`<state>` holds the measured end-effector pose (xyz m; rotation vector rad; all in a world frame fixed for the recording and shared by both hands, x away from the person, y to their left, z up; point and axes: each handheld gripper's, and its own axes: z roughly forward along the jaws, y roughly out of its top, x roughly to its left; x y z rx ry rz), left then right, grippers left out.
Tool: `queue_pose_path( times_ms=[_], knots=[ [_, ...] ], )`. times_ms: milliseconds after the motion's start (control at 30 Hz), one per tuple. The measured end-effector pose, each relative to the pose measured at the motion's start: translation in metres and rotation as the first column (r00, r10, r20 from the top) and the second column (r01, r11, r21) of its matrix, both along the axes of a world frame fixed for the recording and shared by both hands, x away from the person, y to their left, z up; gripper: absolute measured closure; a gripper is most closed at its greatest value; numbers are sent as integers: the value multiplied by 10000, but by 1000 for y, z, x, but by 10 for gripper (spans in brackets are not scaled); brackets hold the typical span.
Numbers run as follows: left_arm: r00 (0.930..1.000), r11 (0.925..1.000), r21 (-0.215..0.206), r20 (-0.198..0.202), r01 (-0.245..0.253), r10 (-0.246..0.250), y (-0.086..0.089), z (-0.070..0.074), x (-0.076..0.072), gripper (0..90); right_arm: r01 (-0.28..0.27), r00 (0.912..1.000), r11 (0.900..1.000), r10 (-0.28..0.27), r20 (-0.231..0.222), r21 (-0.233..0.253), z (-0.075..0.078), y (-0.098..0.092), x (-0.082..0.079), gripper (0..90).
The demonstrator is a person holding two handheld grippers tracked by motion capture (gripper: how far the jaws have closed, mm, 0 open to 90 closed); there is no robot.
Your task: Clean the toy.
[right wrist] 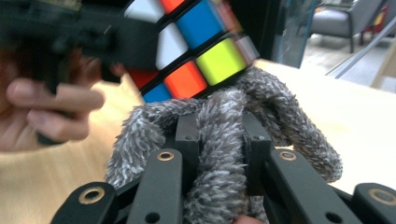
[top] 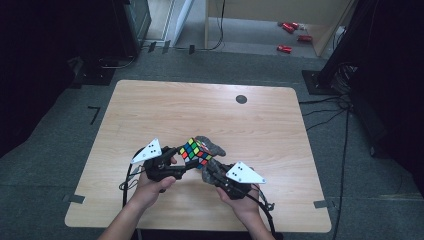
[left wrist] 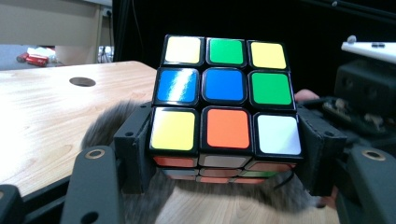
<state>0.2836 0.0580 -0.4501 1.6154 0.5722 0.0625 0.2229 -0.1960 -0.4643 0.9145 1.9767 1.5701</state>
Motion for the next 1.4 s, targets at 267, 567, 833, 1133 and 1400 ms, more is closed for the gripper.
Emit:
queue_pose_path(
  times_ms=[267,567,833,1133,1400],
  knots=[
    [9996,9996,-1,61,-270,270,6,1,2,349,-614,9980,9958,622,100,-674,0,8,-2,742],
    [9972,9938,849,266,-716,695,2,-4,3,349,1903,9810,9803,-1920,-292,-523,3,-52,19,739],
    [9934,9799,1663,502,-1098,1028,-3,-8,3,349,3009,9473,9369,-3152,-577,-1778,-21,-71,33,726],
    [9896,9725,1858,568,-1407,1323,-2,-9,4,349,2716,9455,9248,-3080,-1053,-2663,-41,-67,38,715],
    [9889,9653,2154,501,-1473,1397,-3,-11,5,348,2525,9378,9226,-3076,-1612,-2916,-52,-68,43,654]
  ],
)
